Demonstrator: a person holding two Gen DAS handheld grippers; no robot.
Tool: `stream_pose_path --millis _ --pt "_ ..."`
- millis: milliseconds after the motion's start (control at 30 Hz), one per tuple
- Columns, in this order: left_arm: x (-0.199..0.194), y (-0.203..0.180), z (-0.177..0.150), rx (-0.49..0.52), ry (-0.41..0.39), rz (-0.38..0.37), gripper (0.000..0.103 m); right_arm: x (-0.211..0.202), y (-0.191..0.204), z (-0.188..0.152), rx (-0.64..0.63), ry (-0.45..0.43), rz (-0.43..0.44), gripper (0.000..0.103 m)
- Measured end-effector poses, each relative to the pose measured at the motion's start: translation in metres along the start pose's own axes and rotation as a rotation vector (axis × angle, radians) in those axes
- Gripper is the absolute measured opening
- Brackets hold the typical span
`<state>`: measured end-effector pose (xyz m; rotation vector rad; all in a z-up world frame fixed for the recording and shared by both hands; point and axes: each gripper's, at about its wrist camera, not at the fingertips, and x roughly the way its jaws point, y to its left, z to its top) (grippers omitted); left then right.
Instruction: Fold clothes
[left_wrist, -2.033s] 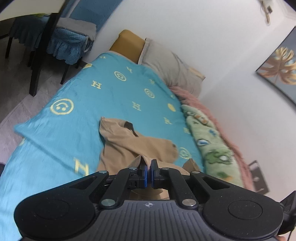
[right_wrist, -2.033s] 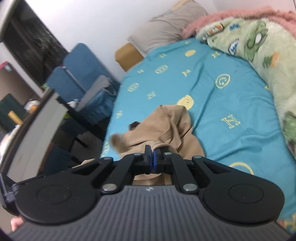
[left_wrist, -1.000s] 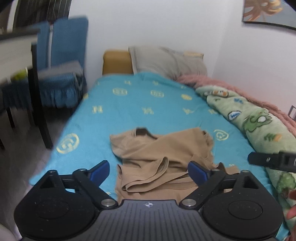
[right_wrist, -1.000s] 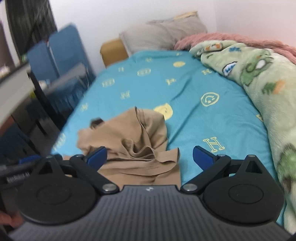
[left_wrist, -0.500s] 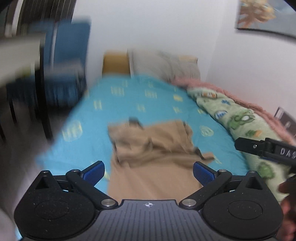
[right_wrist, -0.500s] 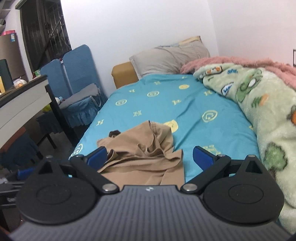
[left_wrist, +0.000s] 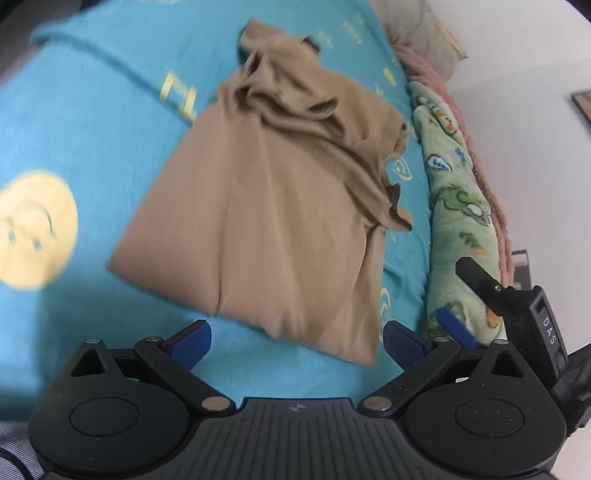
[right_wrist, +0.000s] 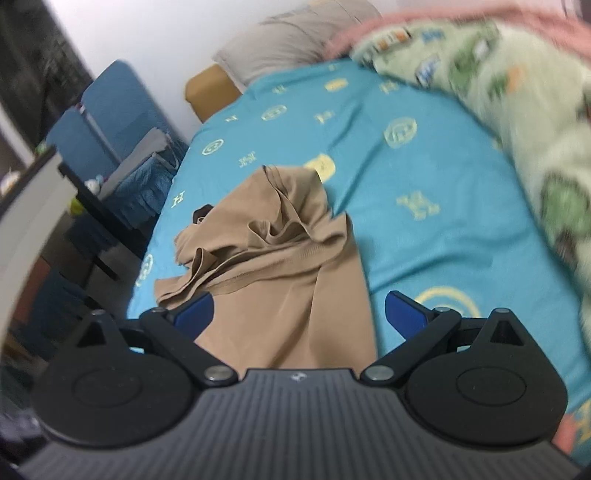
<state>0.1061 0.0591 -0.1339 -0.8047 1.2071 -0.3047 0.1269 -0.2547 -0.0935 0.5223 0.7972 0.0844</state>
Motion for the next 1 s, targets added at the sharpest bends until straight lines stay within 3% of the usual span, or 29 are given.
stream_pose_path --millis 133,200,267,367,433,500,667,767,900,1000 --pt "0.031 0.022 -0.001 -0.153 0.048 -0.057 0.1 0.005 -0.01 -0.001 0.095 0.03 0.031 0.101" --pt "0.037 0.029 -0.003 -0.21 -0.001 -0.079 0.099 0.007 -0.012 -0.001 0.114 0.042 0.041 0.101" --pt "0.035 0.026 -0.002 -0.186 -0.081 -0.108 0.098 0.008 -0.013 -0.004 0.125 0.054 0.04 0.101" --pt "0.018 0.026 -0.005 -0.159 -0.223 -0.079 0.085 0.011 -0.015 -0.007 0.141 0.072 0.039 0.101" --pt "0.007 0.029 -0.008 -0.161 -0.292 -0.061 0.068 0.012 -0.02 -0.007 0.175 0.08 0.045 0.101" --pt "0.005 0.038 -0.009 -0.196 -0.321 -0.036 0.065 0.012 -0.027 -0.008 0.223 0.089 0.062 0.101" --pt "0.005 0.054 -0.006 -0.289 -0.35 -0.029 0.049 0.033 -0.023 -0.034 0.384 0.251 0.202 0.101" --pt "0.004 0.052 -0.008 -0.276 -0.391 -0.036 0.014 0.046 -0.02 -0.051 0.48 0.352 0.289 0.101" --pt "-0.008 0.04 -0.011 -0.208 -0.472 -0.094 0.008 0.064 -0.016 -0.073 0.609 0.487 0.405 0.101" --pt "-0.021 0.028 -0.012 -0.15 -0.538 -0.122 0.007 0.067 -0.02 -0.079 0.637 0.451 0.336 0.1"
